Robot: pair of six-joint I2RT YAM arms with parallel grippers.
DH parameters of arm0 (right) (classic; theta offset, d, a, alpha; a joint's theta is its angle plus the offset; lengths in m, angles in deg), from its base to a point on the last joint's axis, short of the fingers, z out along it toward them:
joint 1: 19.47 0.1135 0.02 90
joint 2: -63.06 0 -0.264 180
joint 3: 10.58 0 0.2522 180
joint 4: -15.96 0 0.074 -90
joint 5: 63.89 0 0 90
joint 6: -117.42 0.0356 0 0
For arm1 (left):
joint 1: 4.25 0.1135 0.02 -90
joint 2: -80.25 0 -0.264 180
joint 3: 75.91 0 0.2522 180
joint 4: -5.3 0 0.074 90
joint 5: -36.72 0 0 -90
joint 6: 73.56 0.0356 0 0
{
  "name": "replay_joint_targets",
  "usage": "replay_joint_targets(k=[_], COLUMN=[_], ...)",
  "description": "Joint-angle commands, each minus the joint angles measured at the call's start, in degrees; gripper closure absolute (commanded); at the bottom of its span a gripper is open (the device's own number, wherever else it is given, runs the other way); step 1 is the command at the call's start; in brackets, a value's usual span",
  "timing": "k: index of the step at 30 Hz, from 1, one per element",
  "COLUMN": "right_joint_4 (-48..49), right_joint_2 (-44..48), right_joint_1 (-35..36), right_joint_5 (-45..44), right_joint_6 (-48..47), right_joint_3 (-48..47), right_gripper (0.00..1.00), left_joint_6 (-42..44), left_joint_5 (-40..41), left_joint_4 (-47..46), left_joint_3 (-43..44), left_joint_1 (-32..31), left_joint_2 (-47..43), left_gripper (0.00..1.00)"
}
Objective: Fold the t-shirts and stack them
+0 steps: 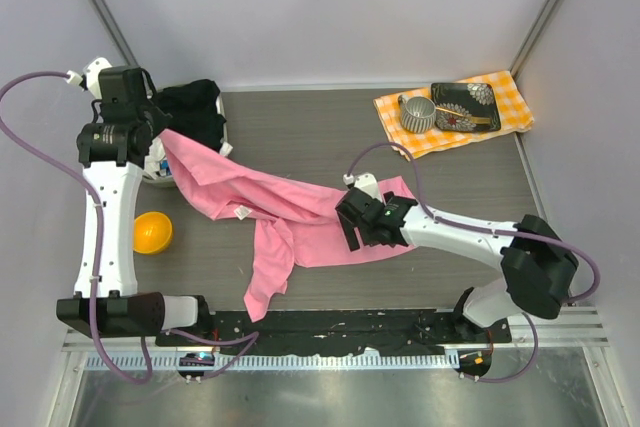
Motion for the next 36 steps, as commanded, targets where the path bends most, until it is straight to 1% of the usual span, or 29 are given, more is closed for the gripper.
replay_joint_targets(k=[1, 4, 5, 7, 8, 10, 11, 16, 17, 22, 25, 26, 29, 31, 36], right_joint_4=[4.14, 5.37, 5.81, 7.3, 7.66, 8.71, 8.89, 10.82, 11.08, 13.02, 13.37, 13.2, 11.89, 8.55, -0.93], right_joint_2=[-2.68, -5.84, -6.55, -8.83, -9.54, -11.47, -12.09, -14.11, -14.55, -14.99, -14.21, -13.68, -9.91, -5.88, 5.03], right_joint_1=[0.1, 0.09, 0.01, -0.17, -0.26, -0.78, -0.87, -2.1, -2.89, -5.79, -7.99, -8.34, -8.78, -8.61, -7.73], right_joint_5=[-5.67, -7.43, -7.7, -8.23, -8.14, -7.71, -7.53, -7.35, -7.44, -8.23, -8.84, -9.37, -11.65, -12.09, -13.33], right_joint_6=[0.51, -0.28, -0.45, -0.63, -0.72, -0.89, -0.9, -1.77, -1.86, -3.7, -4.5, -4.67, -5.81, -6.43, -8.8], right_joint_3=[-3.08, -4.48, -4.84, -5.72, -6.41, -6.95, -7.38, -7.56, -7.3, -6.69, -6.77, -6.69, -8.17, -10.1, -19.68], right_gripper=[0.07, 0.12, 0.17, 0.23, 0.29, 0.35, 0.4, 0.52, 0.57, 0.71, 0.9, 0.99, 0.99, 0.99, 0.99], left_joint_6=[1.02, 0.93, 1.02, 0.93, 1.02, 1.02, 1.11, 1.37, 1.37, 1.46, 1.55, 1.55, 1.38, 0.94, -0.12], left_joint_5=[-1.06, -1.24, -1.33, -1.33, -1.24, -1.24, -1.24, -0.8, -0.71, -0.54, -0.1, 0.08, 0.08, -0.27, -2.2], left_joint_4=[-3.61, -3.62, -3.7, -4.05, -4.14, -4.32, -4.32, -4.23, -4.23, -4.67, -5.02, -4.85, -4.5, -3.62, -0.64], left_joint_3=[1.51, 1.24, 1.07, 0.63, 0.45, 0.28, 0.19, 0.28, 0.28, -0.42, -1.04, -1.04, -0.34, 1.15, 6.33], left_joint_1=[0.59, 0.59, 0.59, 0.68, 0.68, 0.68, 0.59, 0.68, 0.68, 0.68, 0.68, 0.68, 0.68, 0.68, 0.68], left_joint_2=[-0.31, -0.23, -0.31, -0.49, -0.67, -0.75, -0.93, -1.19, -1.19, -1.72, -2.16, -2.16, -2.69, -2.95, -4.79], left_gripper=[1.0, 1.0, 1.0, 1.0, 1.0, 1.0, 1.0, 1.0, 1.0, 1.0, 1.0, 1.0, 1.0, 1.0, 1.0])
